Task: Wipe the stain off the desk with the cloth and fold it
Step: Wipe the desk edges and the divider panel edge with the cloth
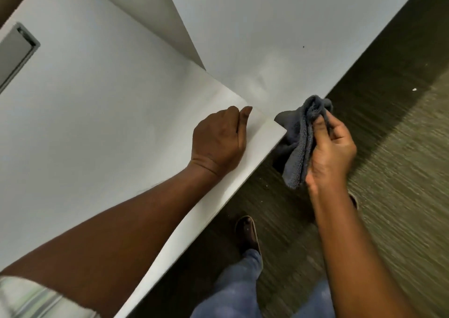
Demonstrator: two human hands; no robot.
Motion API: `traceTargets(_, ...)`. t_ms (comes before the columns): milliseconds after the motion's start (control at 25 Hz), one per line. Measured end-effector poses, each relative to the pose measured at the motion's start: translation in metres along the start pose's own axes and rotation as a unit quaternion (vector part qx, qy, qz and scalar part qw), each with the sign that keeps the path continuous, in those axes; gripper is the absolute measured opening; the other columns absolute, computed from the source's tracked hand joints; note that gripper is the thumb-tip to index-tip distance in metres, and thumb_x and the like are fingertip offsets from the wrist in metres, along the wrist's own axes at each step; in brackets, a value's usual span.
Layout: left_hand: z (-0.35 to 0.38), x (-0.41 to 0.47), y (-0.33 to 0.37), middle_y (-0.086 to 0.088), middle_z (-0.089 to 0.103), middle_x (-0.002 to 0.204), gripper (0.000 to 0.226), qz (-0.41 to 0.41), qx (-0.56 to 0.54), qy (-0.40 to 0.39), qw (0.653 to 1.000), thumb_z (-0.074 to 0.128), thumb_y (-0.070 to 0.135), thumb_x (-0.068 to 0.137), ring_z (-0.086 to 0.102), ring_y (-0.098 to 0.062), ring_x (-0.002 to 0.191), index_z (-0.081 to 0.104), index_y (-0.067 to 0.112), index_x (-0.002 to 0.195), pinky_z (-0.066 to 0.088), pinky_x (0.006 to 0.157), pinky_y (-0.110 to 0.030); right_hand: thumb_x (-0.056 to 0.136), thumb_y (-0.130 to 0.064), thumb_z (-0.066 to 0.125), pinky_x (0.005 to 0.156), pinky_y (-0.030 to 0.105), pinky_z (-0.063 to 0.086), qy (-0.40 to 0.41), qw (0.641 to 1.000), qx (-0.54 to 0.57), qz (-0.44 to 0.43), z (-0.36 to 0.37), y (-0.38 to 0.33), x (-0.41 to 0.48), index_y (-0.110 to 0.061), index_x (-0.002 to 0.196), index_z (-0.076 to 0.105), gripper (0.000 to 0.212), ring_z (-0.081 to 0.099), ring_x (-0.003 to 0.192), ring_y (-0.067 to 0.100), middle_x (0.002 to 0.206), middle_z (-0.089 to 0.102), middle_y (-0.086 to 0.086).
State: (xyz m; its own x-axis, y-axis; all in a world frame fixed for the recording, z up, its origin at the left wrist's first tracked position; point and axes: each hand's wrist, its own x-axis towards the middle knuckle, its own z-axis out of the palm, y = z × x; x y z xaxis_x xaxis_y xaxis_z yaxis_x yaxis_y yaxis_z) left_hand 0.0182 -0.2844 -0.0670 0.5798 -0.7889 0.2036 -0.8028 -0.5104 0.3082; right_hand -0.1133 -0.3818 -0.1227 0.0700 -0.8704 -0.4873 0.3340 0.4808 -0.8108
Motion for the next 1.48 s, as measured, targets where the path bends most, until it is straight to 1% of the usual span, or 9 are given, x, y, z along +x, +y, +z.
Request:
traceTargets(120,0.001,-0.005,0.0,0.0,0.036,0.054,0.04,-0.028,0.003,0.008,1.0,0.035,0.033,0.095,0.035,-0.022,0.047,0.042,0.013,0.061,0.025,0.049,-0.03,0.091,-0.004,0.062,0.089,0.037,0.057,-0.101,0.993,-0.045,0.044,-0.005,0.004,0.02,-0.011,0.105,0.066,0.016,0.067,0.095,0.02,0.102,0.069,0.007)
traceTargets(320,-0.003,-0.003,0.023,0.001,0.035,0.055,0.038,-0.149,0.098,0.047,0.983,0.034,0.034,0.095,0.034,-0.02,0.049,0.037,0.015,0.062,0.023,0.05,-0.029,0.094,-0.009,0.058,0.08,0.029,0.059,-0.273,0.947,-0.067,0.154,0.004,0.002,0.069,-0.018,0.103,0.066,0.016,0.069,0.091,0.013,0.102,0.071,0.001)
traceTargets(520,0.026,0.0,0.052,0.012,0.029,0.049,0.043,-0.397,0.047,0.217,0.891,0.036,0.033,0.097,0.032,-0.008,0.045,0.029,0.022,0.056,0.02,0.045,-0.019,0.097,-0.004,0.05,0.092,0.035,0.054,-0.368,0.903,-0.04,0.217,0.013,0.0,0.109,-0.018,0.106,0.061,0.02,0.064,0.101,0.018,0.107,0.068,0.003)
traceTargets(720,0.035,0.005,0.06,0.015,0.025,0.051,0.04,-0.381,0.097,0.247,0.886,0.039,0.025,0.097,0.029,-0.004,0.044,0.031,0.018,0.059,0.022,0.045,-0.012,0.096,-0.004,0.052,0.095,0.034,0.053,-0.438,0.873,0.006,0.214,0.04,0.016,0.138,-0.017,0.109,0.057,0.019,0.063,0.105,0.014,0.105,0.071,-0.007)
traceTargets(920,0.036,0.004,0.054,0.014,0.028,0.049,0.042,-0.399,0.101,0.231,0.882,0.038,0.029,0.097,0.032,-0.005,0.045,0.03,0.028,0.056,0.02,0.046,-0.013,0.095,-0.009,0.056,0.086,0.024,0.053,-0.572,0.801,0.003,0.175,0.088,0.038,0.135,-0.023,0.115,0.06,0.024,0.065,0.108,0.012,0.112,0.069,-0.008)
traceTargets(1120,0.037,-0.001,0.047,0.009,0.032,0.048,0.044,-0.404,0.091,0.241,0.878,0.038,0.037,0.095,0.031,-0.007,0.047,0.037,0.018,0.055,0.021,0.046,-0.021,0.095,-0.003,0.053,0.089,0.022,0.051,-0.622,0.769,0.024,0.143,0.11,0.066,0.126,-0.015,0.123,0.056,0.031,0.062,0.111,0.01,0.117,0.065,-0.005)
traceTargets(1280,0.039,0.005,0.05,-0.006,0.04,0.05,0.048,-0.421,0.102,0.225,0.873,0.04,0.036,0.096,0.037,-0.019,0.05,0.045,0.007,0.059,0.028,0.048,-0.033,0.093,0.0,0.055,0.093,0.024,0.051,-0.634,0.752,0.041,0.179,0.121,0.075,0.12,-0.013,0.124,0.058,0.033,0.065,0.106,0.009,0.104,0.072,-0.014)
traceTargets(1400,0.039,0.01,0.055,-0.02,0.046,0.056,0.047,-0.437,0.113,0.216,0.866,0.04,0.032,0.097,0.041,-0.028,0.055,0.046,0.001,0.061,0.033,0.051,-0.042,0.093,0.003,0.055,0.097,0.028,0.051,-0.66,0.728,0.04,0.181,0.132,0.068,0.111,-0.005,0.125,0.057,0.033,0.063,0.108,0.014,0.109,0.07,0.002)
traceTargets(1480,0.04,0.01,0.057,-0.013,0.044,0.054,0.046,-0.443,0.12,0.214,0.862,0.039,0.031,0.097,0.041,-0.029,0.056,0.045,0.003,0.061,0.033,0.052,-0.042,0.093,0.0,0.057,0.102,0.031,0.049,-0.678,0.72,0.016,0.148,0.139,0.061,0.105,-0.002,0.121,0.061,0.028,0.061,0.112,0.019,0.117,0.064,0.013)
